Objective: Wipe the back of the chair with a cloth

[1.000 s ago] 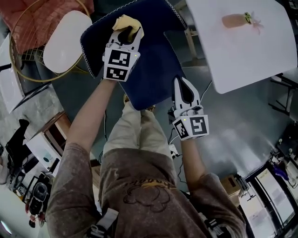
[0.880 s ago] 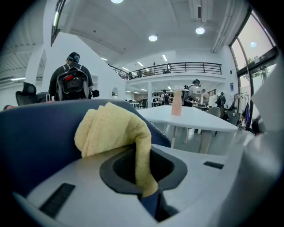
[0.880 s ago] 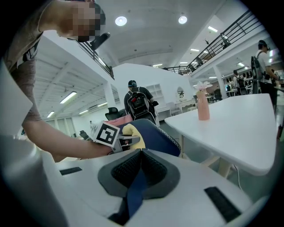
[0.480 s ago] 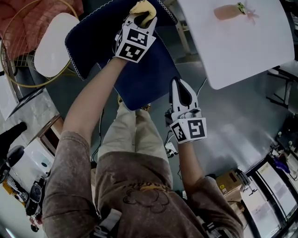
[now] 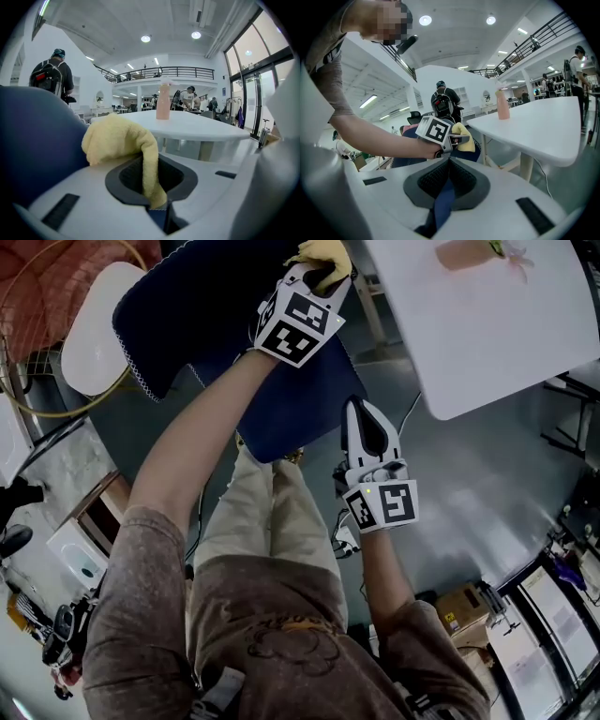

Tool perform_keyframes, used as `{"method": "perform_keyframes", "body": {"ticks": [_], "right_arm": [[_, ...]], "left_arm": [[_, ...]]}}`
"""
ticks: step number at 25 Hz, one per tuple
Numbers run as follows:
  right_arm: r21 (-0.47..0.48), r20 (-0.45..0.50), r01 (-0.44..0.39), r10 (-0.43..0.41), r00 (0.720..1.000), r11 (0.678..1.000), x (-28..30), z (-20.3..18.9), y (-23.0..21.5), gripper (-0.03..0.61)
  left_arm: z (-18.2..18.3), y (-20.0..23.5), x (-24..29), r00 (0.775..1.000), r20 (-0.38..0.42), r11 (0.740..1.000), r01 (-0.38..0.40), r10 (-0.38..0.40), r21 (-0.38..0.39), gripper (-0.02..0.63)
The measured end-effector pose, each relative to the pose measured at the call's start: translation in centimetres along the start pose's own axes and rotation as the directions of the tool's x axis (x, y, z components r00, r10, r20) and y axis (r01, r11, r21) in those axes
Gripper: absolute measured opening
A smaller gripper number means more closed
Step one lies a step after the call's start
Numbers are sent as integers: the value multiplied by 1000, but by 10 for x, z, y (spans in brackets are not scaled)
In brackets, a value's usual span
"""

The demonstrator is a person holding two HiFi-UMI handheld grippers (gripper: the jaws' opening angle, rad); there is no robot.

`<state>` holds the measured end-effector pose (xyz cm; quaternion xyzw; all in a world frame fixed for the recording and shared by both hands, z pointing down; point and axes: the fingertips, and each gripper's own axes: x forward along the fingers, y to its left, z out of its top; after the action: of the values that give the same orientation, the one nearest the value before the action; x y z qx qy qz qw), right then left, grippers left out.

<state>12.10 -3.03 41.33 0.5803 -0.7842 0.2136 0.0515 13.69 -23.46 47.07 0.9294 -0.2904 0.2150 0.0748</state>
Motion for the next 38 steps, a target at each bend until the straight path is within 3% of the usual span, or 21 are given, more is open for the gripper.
{"method": "perform_keyframes", "body": {"ticks": [7, 13, 18, 23, 32, 38], "right_arm": [[7, -16, -3, 3, 1000, 1000, -2, -14, -4, 28], [-3, -17, -26, 26, 1000, 1000, 3, -19, -4, 28], [-10, -25, -78, 78, 997, 997, 9, -23, 13, 28], [-21, -45, -127, 126, 991, 992, 16, -31, 27, 28], [-23, -49, -198, 197, 979, 980, 29, -32, 56, 28], [-32, -55, -207, 205, 977, 978, 30, -33, 64, 28]], "left_arm": [[8, -14, -26, 997, 75, 999, 7, -4, -44, 54], [7, 0, -104, 984, 164, 991, -43, 63, -126, 54], [-26, 17, -178, 975, 124, 976, -168, 186, -139, 54], [-55, 25, -245, 943, 81, 937, -306, 322, -168, 54], [-97, 22, -327, 903, -12, 881, -422, 429, -214, 54], [-121, 25, -345, 875, -50, 851, -479, 481, -216, 54]]}}
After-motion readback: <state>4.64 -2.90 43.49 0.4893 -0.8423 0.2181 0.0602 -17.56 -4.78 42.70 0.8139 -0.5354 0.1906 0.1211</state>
